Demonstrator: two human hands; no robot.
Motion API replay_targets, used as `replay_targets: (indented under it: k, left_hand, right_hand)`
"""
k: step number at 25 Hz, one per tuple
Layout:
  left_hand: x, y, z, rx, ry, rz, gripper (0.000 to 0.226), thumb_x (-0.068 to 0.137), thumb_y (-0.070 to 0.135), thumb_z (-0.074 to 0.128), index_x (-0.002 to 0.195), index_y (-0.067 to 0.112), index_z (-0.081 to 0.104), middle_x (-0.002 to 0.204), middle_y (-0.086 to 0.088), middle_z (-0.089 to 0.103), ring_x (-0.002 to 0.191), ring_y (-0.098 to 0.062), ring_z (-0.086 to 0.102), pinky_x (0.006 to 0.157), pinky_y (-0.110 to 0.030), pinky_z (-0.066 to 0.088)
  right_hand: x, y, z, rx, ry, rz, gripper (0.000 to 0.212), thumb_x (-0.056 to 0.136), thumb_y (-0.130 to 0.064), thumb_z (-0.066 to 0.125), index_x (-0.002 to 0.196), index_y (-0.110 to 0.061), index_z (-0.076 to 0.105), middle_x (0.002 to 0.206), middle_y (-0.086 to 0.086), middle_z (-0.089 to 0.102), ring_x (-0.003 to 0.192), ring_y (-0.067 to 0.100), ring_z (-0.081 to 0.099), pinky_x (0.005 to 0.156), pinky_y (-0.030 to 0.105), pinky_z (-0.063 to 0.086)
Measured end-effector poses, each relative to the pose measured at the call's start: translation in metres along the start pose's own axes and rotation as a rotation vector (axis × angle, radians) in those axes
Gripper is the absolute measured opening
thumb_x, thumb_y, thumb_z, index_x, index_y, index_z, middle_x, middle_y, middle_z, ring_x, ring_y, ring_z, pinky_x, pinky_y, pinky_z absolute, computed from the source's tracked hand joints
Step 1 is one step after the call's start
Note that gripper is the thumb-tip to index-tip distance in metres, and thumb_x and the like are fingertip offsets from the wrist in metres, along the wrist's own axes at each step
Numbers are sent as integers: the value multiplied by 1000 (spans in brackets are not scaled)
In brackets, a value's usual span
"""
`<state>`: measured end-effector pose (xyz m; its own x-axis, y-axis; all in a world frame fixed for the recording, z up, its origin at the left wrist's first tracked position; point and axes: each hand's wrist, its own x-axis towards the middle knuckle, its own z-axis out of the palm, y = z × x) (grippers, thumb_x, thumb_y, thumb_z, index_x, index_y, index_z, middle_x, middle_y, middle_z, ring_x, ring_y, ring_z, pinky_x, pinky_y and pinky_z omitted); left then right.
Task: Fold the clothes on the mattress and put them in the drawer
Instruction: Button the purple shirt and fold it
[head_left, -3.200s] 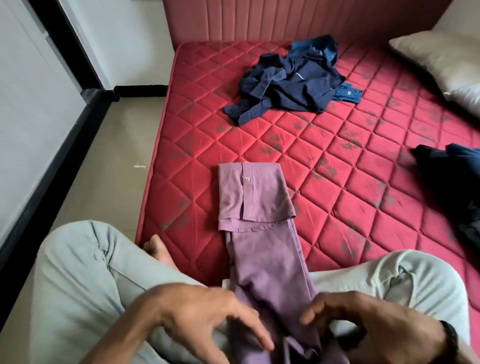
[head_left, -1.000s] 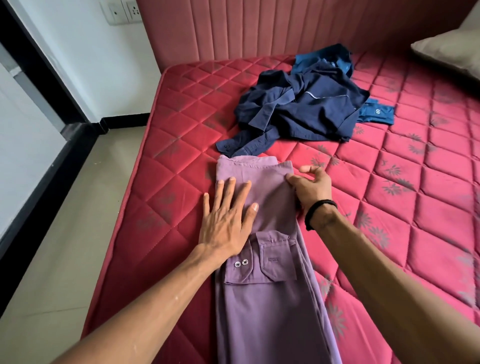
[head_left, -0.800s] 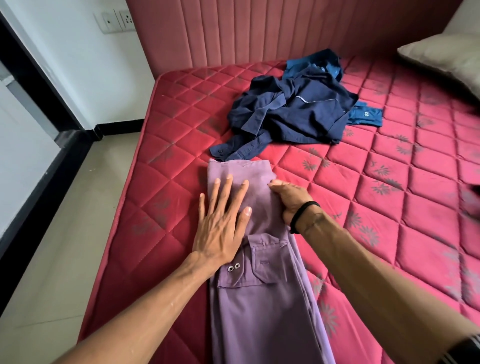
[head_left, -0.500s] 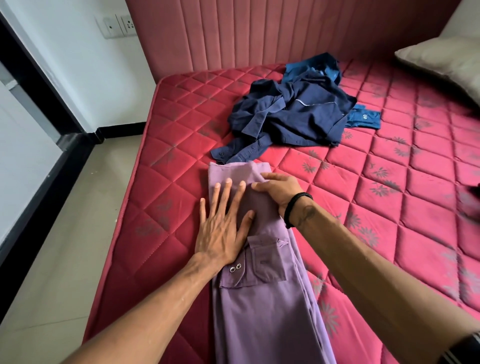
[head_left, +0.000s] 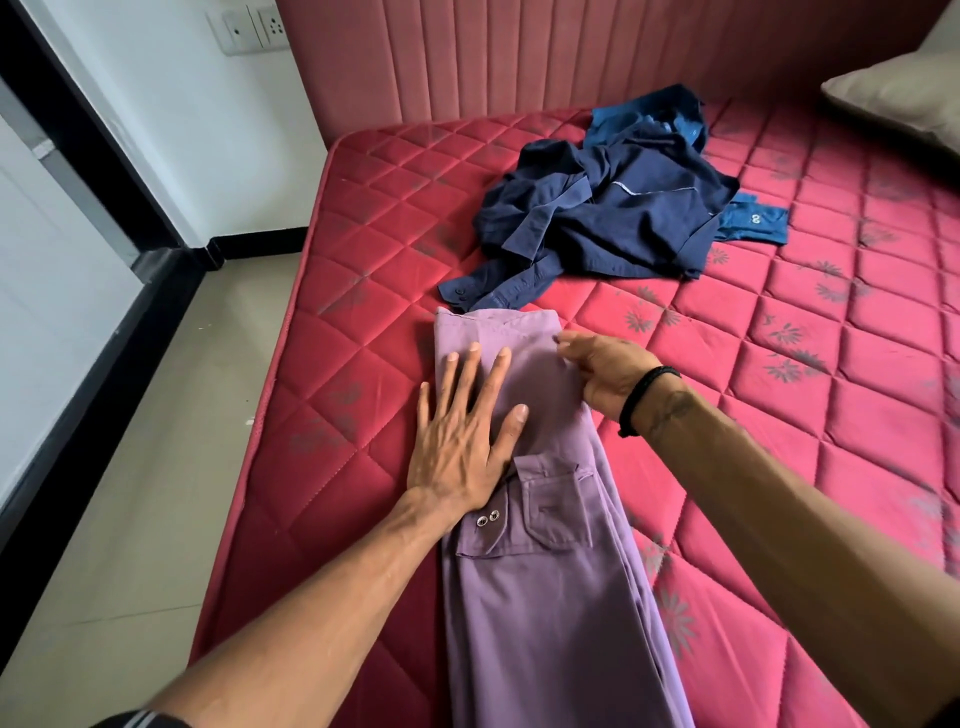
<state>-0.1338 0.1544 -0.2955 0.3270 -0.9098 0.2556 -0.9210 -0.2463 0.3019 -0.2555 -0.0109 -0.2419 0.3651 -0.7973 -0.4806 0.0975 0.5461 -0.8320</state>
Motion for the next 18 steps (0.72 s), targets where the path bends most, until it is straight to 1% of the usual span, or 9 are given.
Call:
replay_targets:
  k: [2,5,6,9,11,13,14,16,18]
  left_hand:
    - [1,0,3,27,5,-1,66,104,65,14,162,41,-6,173,6,-3,160,-20,-3,126,-56,15]
    - [2,-3,6,62,-1,-4,66,104,65,13,163,40,0,173,4,-1,160,-21,-2,125,-57,16]
    - [2,-4,7,63,-7,-7,65,104,65,13,163,40,3,173,4,-1,160,-21,-2,125,-57,16]
    - [2,-3,6,48,-8,-11,66,102,68,9,163,42,1,173,4,-1,160,-20,-3,126,-56,14]
    - [2,-1,4,20,9,-3,67,102,67,9,163,42,-3,173,5,-2,160,-20,-2,127,-55,13]
    - [2,-2,4,22,22,10,68,102,66,7,164,38,-1,173,5,-1,160,-21,-1,126,-56,15]
    - [2,-2,4,34,22,16,69,102,66,6,164,37,0,173,5,0,160,-21,-1,125,-57,16]
    - [2,-3,6,53,14,13,71,101,68,5,164,36,1,173,4,0,160,-22,0,125,-58,16]
    - [2,-2,6,50,3,1,70,101,69,11,164,39,0,173,3,1,160,-23,-1,125,-57,15]
  right_hand:
    - [-6,6,-8,-143,29,2,47,93,15,51,131,-12,59,109,12,66,86,23,62,83,38,56]
    - [-8,11,-16,-639,188,-249,52,85,4,59,130,-22,58,86,5,67,71,22,60,73,36,54]
    - [-9,13,-15,-649,210,-287,47,83,4,62,123,-20,61,77,2,66,67,20,59,68,33,54]
    - [-6,19,-5,-318,264,-223,26,83,14,67,89,-10,66,66,2,61,60,17,54,58,29,49]
    - [-6,22,2,-85,153,-101,26,88,15,62,78,-9,66,65,2,66,67,18,57,66,28,51]
    - [-10,27,10,19,-48,49,17,95,6,58,88,-2,72,81,8,74,79,22,66,80,32,57]
    - [-14,29,13,17,-103,111,15,95,0,58,99,2,73,94,14,75,87,27,70,85,37,58]
    - [-13,29,18,-46,-74,127,35,86,-10,62,116,6,69,115,22,73,105,35,71,94,48,59]
    - [-16,17,24,-139,-65,63,51,72,-27,64,116,-1,71,116,18,73,110,35,69,103,51,53]
